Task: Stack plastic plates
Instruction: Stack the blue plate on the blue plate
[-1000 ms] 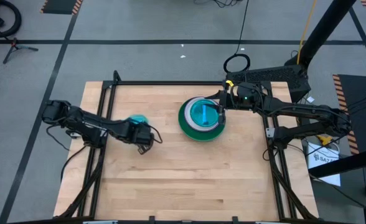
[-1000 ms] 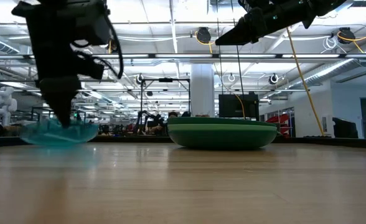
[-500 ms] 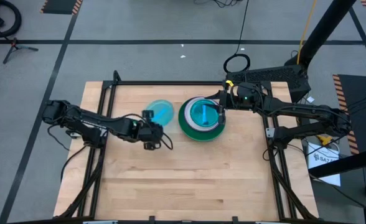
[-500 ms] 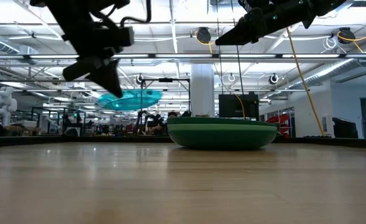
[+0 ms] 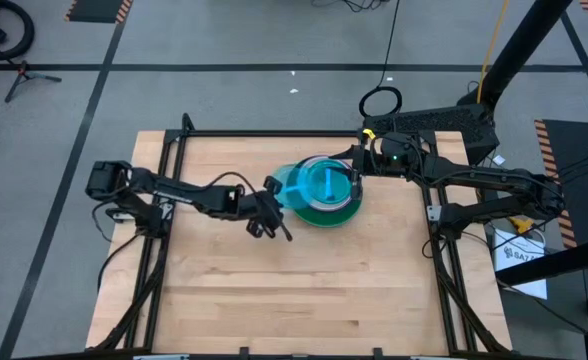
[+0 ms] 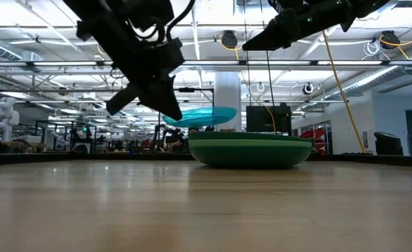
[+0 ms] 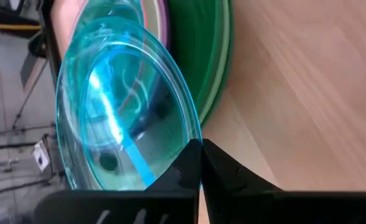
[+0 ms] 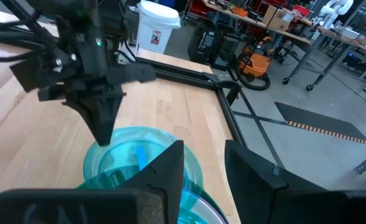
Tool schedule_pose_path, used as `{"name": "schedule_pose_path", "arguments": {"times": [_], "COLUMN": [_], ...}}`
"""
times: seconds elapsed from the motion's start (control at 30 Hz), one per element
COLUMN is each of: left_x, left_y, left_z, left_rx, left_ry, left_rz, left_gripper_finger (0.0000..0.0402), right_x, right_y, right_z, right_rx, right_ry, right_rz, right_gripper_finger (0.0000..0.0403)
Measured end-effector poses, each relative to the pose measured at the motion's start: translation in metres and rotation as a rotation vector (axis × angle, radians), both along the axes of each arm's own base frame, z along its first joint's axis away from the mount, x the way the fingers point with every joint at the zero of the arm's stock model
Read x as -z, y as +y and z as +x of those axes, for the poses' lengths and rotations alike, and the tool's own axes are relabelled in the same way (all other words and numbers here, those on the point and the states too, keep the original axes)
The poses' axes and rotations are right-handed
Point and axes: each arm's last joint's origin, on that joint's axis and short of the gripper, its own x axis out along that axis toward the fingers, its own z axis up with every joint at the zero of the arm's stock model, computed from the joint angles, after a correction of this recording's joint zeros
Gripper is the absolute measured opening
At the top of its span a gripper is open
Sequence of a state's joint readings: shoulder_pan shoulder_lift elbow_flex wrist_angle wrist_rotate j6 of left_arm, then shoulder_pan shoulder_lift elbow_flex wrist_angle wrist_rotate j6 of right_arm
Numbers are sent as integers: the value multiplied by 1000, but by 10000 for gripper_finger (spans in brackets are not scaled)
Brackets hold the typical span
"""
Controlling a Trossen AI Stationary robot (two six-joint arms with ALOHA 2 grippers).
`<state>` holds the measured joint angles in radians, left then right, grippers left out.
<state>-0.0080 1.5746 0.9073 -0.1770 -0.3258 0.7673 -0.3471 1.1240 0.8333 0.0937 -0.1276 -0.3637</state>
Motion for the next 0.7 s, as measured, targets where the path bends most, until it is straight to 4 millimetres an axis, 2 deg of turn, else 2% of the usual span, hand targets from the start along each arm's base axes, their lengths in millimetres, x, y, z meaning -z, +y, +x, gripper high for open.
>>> {"name": "schedule_pose_path", "arguments": {"times": [0.43,0.53,0.7], "left_x": [-5,-1,3], "left_y": [24,29,36], "left_z": [11,15,36], "left_rx": [202,223,257], "left_ry": [-87,-87,-2], "left_rz": [13,7,-65], "left_gripper_finger": [5,5,5], "right_x": [0,0,0], "right_y": [0,0,0], "right_z": [0,0,0], "right_rx": [-6,-6,-6], "right_ry": [5,5,4], "right_rz": [-22,-22,-22], "right_gripper_finger": [112,112,112]}}
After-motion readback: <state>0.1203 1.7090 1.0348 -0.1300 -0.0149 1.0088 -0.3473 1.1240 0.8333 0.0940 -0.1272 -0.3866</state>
